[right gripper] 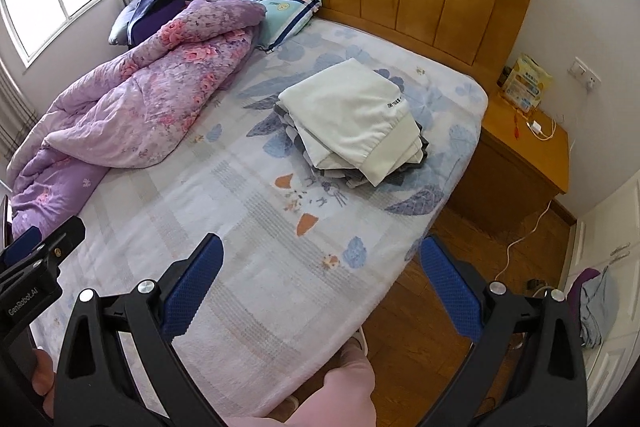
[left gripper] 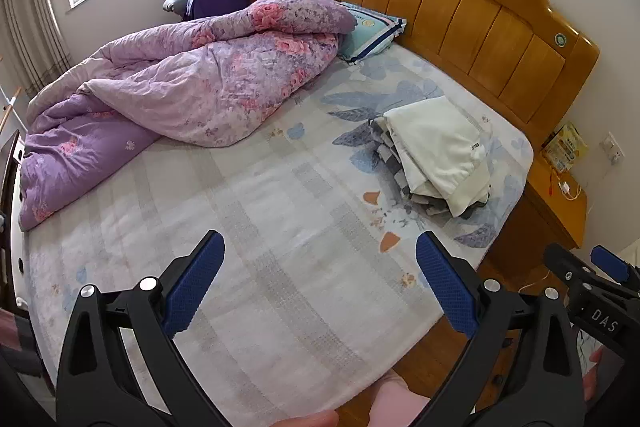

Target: Fold large clothes

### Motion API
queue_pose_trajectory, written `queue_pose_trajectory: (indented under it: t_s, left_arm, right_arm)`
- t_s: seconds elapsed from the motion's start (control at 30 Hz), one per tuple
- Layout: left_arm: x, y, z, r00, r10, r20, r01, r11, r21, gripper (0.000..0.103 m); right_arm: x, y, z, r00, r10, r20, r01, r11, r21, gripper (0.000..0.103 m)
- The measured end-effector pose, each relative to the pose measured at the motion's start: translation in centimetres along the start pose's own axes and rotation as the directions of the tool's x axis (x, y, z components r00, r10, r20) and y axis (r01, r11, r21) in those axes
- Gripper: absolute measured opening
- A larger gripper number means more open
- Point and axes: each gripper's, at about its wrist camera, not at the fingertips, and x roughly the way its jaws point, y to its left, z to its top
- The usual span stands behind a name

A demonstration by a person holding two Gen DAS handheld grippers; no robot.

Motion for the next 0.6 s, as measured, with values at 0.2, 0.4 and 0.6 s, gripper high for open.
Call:
queue_pose_trajectory:
  t_s: [0.2,0.4,0.6]
  left_arm:
    - [-0.16,-0.05,0.23,1.0,-0.009,0.005,0.009,1.0,-0.009,0.097]
    - [-0.33,-0.29,0.26,1.0,-0.006,-0.003,0.006,1.0,0.0,0.097]
    - [-0.25,-0.25,0.47,1.0,-0.01,-0.004,0.01,1.0,-0.008,0.097]
  right_arm:
    - [0.08,0.08,0.01,1.0,-0.001,-0.006,0.001,1.0,-0.007,0.095]
    - [0.31,0.26,0.01,1.0,-0.003,-0.017,0.002,1.0,-0.019,0.095]
    - [0.31,0.36,-0.08,1.0,0.0,-0.009,0.0,1.0,-0.02,0.095]
